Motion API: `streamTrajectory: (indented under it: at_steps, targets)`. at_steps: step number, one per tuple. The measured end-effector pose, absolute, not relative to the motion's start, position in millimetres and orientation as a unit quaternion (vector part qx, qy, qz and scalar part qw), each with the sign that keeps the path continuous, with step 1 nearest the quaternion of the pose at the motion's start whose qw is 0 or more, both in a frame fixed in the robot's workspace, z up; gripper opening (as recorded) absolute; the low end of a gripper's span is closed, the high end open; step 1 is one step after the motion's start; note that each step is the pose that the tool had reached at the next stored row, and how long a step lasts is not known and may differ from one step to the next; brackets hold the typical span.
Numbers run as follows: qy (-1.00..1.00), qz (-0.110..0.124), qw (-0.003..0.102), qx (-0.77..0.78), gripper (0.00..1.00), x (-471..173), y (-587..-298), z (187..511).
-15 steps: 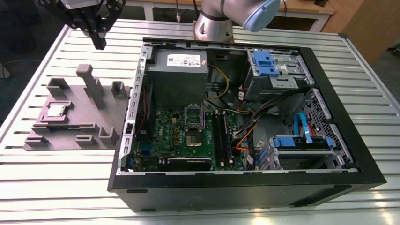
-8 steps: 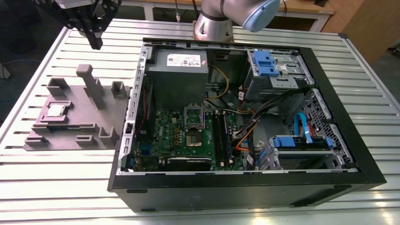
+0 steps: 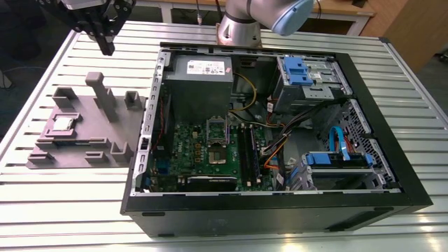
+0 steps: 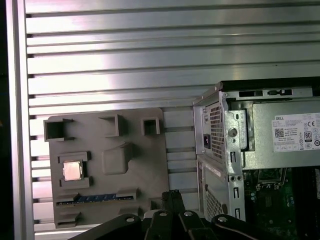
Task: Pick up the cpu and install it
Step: 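Reach for the cpu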
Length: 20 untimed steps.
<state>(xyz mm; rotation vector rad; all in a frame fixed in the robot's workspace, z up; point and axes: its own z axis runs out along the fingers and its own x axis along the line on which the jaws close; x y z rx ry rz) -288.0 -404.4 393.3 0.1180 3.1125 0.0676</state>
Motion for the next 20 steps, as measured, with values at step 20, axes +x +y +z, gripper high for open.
streamTrajectory:
  at_steps: [20]
  targets:
    - [0.999, 0.022, 0.013, 0.038, 0.11, -298.9, -404.4, 393.3]
